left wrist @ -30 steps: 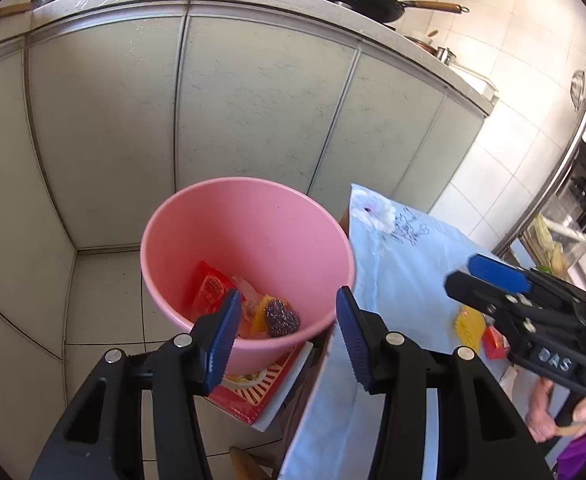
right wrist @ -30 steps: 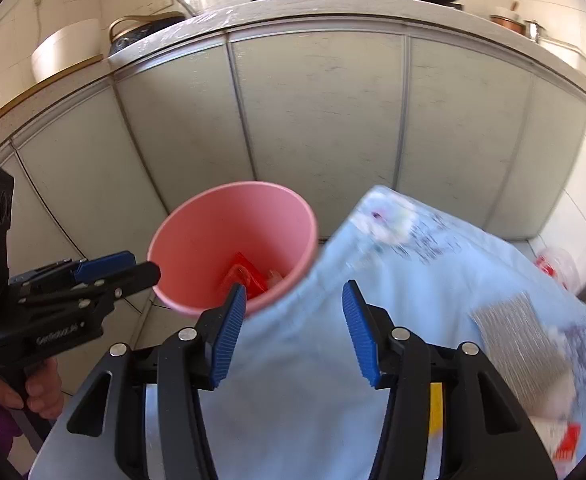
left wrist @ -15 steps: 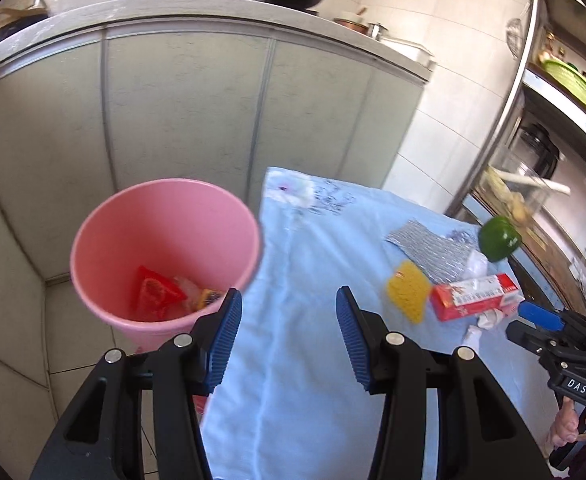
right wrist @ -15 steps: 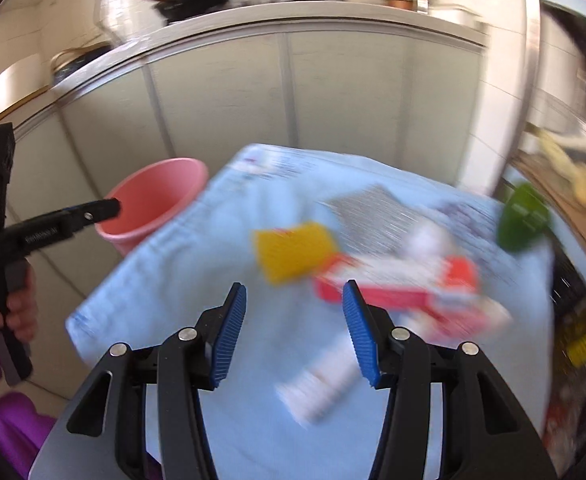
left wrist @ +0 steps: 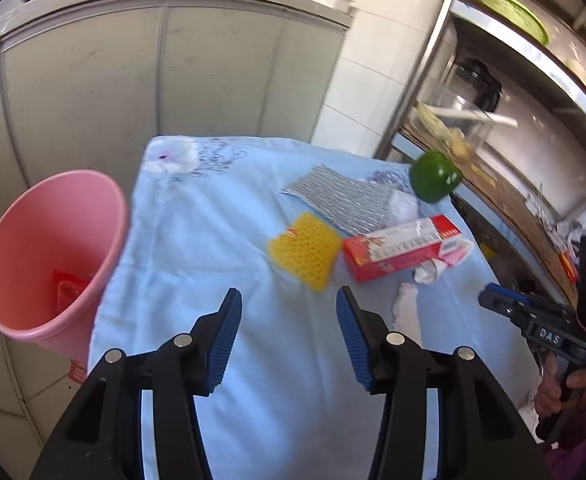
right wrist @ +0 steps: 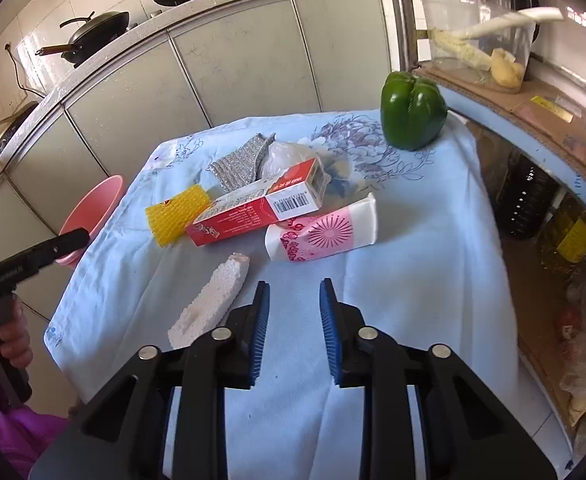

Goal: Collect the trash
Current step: 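Move both tools back to the table and close the left tool on the yellow foam net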

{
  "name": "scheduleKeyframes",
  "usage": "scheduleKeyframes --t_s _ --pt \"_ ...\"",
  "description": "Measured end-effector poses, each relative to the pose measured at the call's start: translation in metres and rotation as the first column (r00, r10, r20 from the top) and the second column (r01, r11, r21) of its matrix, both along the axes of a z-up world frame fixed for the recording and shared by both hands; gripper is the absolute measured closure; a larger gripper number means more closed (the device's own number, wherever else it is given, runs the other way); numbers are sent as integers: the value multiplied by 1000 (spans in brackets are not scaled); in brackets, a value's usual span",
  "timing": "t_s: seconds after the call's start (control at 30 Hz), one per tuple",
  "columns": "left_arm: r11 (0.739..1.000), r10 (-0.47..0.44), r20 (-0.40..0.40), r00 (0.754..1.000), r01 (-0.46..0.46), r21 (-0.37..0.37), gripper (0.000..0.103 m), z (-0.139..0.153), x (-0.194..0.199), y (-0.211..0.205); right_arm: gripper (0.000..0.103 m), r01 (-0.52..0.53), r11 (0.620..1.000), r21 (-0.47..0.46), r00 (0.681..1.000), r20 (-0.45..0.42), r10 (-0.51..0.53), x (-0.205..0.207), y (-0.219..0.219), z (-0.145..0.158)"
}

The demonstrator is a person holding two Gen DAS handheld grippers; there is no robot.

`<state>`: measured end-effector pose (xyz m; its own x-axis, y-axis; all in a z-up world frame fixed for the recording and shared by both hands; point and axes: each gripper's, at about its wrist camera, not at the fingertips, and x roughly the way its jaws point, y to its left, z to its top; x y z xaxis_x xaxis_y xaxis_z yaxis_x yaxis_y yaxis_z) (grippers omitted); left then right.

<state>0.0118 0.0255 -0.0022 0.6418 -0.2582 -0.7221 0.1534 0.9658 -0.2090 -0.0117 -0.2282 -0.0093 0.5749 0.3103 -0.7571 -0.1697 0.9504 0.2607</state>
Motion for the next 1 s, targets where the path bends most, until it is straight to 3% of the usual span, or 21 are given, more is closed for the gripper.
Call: scheduleKeyframes --t_s 0.3,0.6,0.8,0.9,1.0 --pt "998 7 -29 1000 -5 64 53 -9 40 -12 78 35 999 -20 999 -41 -35 24 -9 -15" --pt "1000 21 -104 994 -19 19 53 -32 92 -14 78 67 996 -52 996 -56 -70 58 -18 -26" --pt "1000 -18 -163 986 15 -16 55 -50 102 -20 78 55 994 -91 997 -41 -59 81 -17 -23" --pt "998 -47 -172 984 40 -44 64 -54 98 -26 78 45 992 -118 998 -28 -49 94 -13 -21" --pt "997 -62 -175 983 53 -59 95 -56 93 -31 78 44 990 -135 999 -9 -46 103 -11 -16"
